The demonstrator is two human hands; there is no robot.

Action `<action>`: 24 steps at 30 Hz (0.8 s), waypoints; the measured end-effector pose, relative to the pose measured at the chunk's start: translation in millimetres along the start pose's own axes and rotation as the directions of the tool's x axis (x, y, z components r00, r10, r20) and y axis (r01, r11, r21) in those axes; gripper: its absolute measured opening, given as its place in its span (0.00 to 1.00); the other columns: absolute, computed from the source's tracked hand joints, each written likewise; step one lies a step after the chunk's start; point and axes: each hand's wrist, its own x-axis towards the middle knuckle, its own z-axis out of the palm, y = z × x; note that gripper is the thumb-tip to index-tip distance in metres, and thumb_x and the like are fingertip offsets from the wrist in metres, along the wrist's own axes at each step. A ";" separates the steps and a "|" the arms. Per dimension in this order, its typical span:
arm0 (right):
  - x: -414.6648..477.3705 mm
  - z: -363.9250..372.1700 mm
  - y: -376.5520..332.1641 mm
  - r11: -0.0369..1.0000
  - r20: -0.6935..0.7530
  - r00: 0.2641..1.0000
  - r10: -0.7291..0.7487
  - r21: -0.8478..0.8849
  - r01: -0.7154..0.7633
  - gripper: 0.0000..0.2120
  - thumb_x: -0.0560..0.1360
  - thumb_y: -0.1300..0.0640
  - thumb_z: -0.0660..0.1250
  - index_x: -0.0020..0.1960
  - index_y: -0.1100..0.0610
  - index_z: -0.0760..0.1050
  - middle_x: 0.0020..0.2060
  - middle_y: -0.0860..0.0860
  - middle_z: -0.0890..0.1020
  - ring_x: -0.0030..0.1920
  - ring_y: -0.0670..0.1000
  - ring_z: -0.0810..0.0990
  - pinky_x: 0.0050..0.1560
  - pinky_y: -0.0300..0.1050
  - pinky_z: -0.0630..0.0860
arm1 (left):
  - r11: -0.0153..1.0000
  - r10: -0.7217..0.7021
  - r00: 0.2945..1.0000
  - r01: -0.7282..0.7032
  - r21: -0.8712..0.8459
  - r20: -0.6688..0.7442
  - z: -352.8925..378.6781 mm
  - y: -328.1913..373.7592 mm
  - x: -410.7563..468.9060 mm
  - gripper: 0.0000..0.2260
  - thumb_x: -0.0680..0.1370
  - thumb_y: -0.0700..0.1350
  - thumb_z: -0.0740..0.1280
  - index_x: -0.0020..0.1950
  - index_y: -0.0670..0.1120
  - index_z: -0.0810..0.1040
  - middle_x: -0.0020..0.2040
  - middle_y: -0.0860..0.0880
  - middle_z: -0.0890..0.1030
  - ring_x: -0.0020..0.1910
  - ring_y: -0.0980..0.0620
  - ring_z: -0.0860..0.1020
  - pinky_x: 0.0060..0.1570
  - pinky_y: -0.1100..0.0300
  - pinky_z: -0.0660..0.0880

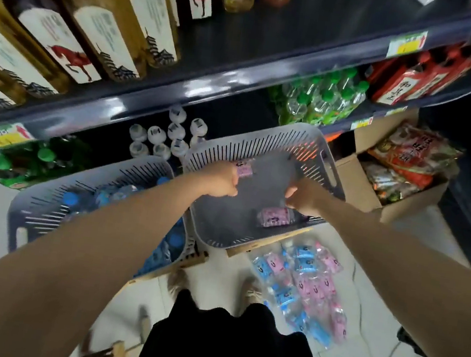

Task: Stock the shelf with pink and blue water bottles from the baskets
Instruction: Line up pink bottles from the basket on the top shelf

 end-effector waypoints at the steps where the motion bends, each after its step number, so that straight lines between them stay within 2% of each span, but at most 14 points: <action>1: 8.5 4.8 4.9 1.000 0.020 1.000 0.009 -0.006 -0.008 0.13 0.77 0.62 0.62 0.60 0.63 0.78 0.60 0.58 0.80 0.61 0.56 0.77 0.59 0.42 0.71 | 1.000 -0.018 1.000 0.018 0.007 0.009 4.9 -5.6 8.4 0.02 0.76 0.41 0.67 0.47 0.43 0.75 0.44 0.44 0.71 0.44 0.51 0.71 0.35 0.61 0.63; 3: 29.5 14.6 17.6 0.999 0.047 0.999 0.027 -0.020 -0.026 0.13 0.78 0.62 0.62 0.59 0.63 0.78 0.60 0.57 0.79 0.61 0.56 0.77 0.59 0.43 0.72 | 0.999 -0.046 0.999 0.046 0.005 -0.001 16.1 -18.0 31.8 0.05 0.76 0.40 0.66 0.50 0.40 0.77 0.44 0.45 0.72 0.45 0.50 0.71 0.37 0.61 0.65; 6: 58.3 30.7 36.5 0.998 0.072 0.995 0.064 -0.018 -0.063 0.13 0.79 0.61 0.61 0.61 0.63 0.77 0.61 0.57 0.79 0.62 0.56 0.76 0.58 0.42 0.72 | 0.994 -0.110 0.993 0.109 -0.031 -0.046 31.1 -32.9 63.9 0.06 0.76 0.38 0.66 0.52 0.41 0.75 0.44 0.46 0.72 0.46 0.49 0.71 0.42 0.59 0.68; 8: 74.7 38.9 46.7 0.996 0.112 0.990 0.090 0.018 -0.092 0.15 0.80 0.60 0.58 0.65 0.63 0.74 0.65 0.57 0.75 0.66 0.56 0.73 0.62 0.43 0.70 | 0.989 -0.144 0.986 0.140 -0.048 -0.085 40.4 -42.0 85.2 0.11 0.76 0.36 0.65 0.58 0.38 0.74 0.47 0.45 0.71 0.47 0.47 0.73 0.46 0.56 0.70; 11: 100.6 52.3 61.5 0.992 0.178 0.976 0.127 -0.031 -0.123 0.17 0.79 0.61 0.60 0.66 0.65 0.72 0.64 0.59 0.75 0.65 0.57 0.73 0.62 0.45 0.70 | 0.983 -0.181 0.977 0.176 -0.054 -0.112 53.1 -57.2 114.0 0.13 0.75 0.34 0.64 0.60 0.37 0.73 0.49 0.43 0.74 0.46 0.46 0.75 0.42 0.57 0.68; 14: 124.5 71.4 77.9 0.990 0.227 0.965 0.129 -0.083 -0.113 0.19 0.79 0.61 0.61 0.68 0.65 0.68 0.64 0.59 0.75 0.63 0.57 0.74 0.59 0.42 0.71 | 0.975 -0.215 0.968 0.207 -0.078 -0.128 65.9 -70.7 138.5 0.18 0.74 0.33 0.63 0.64 0.41 0.71 0.57 0.42 0.77 0.51 0.44 0.77 0.42 0.56 0.71; 17: 138.9 85.8 86.6 0.983 0.288 0.948 0.134 -0.157 -0.092 0.17 0.79 0.62 0.59 0.66 0.66 0.70 0.64 0.60 0.75 0.64 0.60 0.73 0.62 0.48 0.70 | 0.968 -0.245 0.963 0.236 -0.091 -0.115 77.6 -81.3 158.0 0.27 0.73 0.32 0.63 0.71 0.44 0.65 0.66 0.41 0.72 0.59 0.41 0.75 0.55 0.52 0.74; 20: 156.0 93.9 94.7 0.977 0.320 0.941 0.109 -0.211 -0.042 0.16 0.79 0.62 0.60 0.66 0.65 0.71 0.64 0.61 0.75 0.65 0.61 0.73 0.63 0.50 0.70 | 0.959 -0.276 0.957 0.267 -0.100 -0.088 85.6 -87.7 171.6 0.34 0.73 0.30 0.61 0.76 0.46 0.56 0.73 0.42 0.64 0.69 0.41 0.67 0.68 0.50 0.67; 22: 161.8 94.3 95.0 0.983 0.309 0.942 0.133 -0.162 -0.086 0.16 0.78 0.61 0.62 0.65 0.65 0.71 0.63 0.61 0.75 0.64 0.61 0.74 0.62 0.50 0.70 | 0.947 -0.313 0.947 0.304 -0.107 -0.079 89.3 -88.9 178.1 0.34 0.74 0.30 0.61 0.77 0.46 0.53 0.74 0.42 0.60 0.72 0.42 0.63 0.71 0.51 0.63; 24: 164.1 94.8 95.7 0.977 0.297 0.942 0.156 -0.186 -0.104 0.17 0.78 0.62 0.62 0.65 0.65 0.71 0.63 0.62 0.75 0.64 0.61 0.74 0.61 0.49 0.70 | 0.935 -0.345 0.933 0.332 -0.125 -0.105 92.4 -90.6 184.9 0.31 0.75 0.31 0.60 0.76 0.43 0.54 0.74 0.41 0.59 0.71 0.41 0.63 0.71 0.51 0.63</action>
